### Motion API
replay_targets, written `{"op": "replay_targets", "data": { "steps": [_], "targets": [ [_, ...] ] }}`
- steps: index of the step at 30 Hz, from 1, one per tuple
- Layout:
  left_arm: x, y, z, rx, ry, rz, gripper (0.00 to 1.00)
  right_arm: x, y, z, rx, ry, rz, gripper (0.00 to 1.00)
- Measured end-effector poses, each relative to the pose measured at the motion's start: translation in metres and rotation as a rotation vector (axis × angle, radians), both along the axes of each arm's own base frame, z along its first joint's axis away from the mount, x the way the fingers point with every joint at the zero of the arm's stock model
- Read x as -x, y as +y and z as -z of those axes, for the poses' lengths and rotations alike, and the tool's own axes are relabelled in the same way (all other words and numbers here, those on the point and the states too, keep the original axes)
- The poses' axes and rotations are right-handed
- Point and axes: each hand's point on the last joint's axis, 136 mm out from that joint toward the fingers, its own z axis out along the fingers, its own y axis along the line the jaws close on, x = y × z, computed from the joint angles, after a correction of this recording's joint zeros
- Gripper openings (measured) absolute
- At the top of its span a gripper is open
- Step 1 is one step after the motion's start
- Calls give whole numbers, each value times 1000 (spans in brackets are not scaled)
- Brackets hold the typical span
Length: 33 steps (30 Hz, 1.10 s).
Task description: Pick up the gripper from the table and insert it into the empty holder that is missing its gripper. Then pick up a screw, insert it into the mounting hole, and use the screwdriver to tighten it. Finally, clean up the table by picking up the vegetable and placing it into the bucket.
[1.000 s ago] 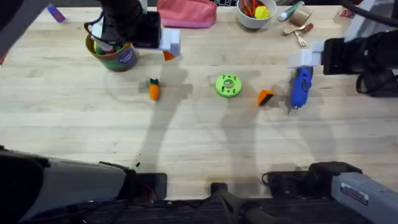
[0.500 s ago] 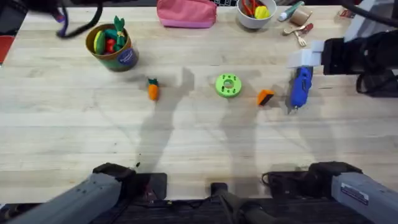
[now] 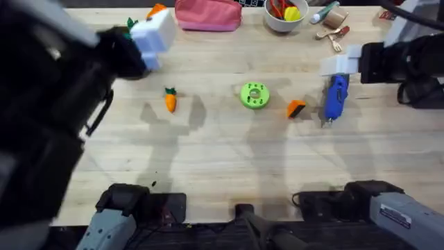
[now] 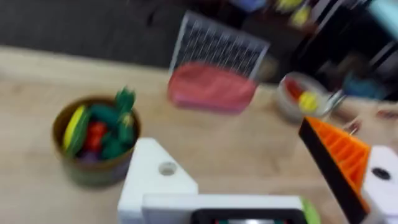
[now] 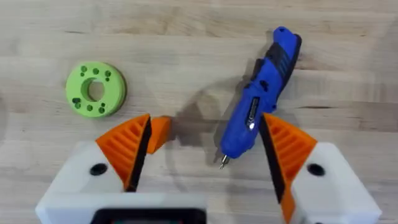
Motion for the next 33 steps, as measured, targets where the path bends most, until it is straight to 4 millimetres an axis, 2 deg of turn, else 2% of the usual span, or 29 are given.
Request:
{"op": "replay_targets", "data": {
  "steps": [4,12,19,25,33],
  "targets": [
    [26,-15,-1,3,-108,139,986,0,0,0,0,0,0,992],
    [60,-56,51,9,-154,418,985,0,0,0,0,0,0,992],
    [98,-86,65,11,-267,656,986,0,0,0,0,0,0,991],
    [109,-96,102,7,-248,749,986,0,0,0,0,0,0,991],
    [121,-106,126,-45,-260,858,986,0,0,0,0,0,0,991]
  ]
}}
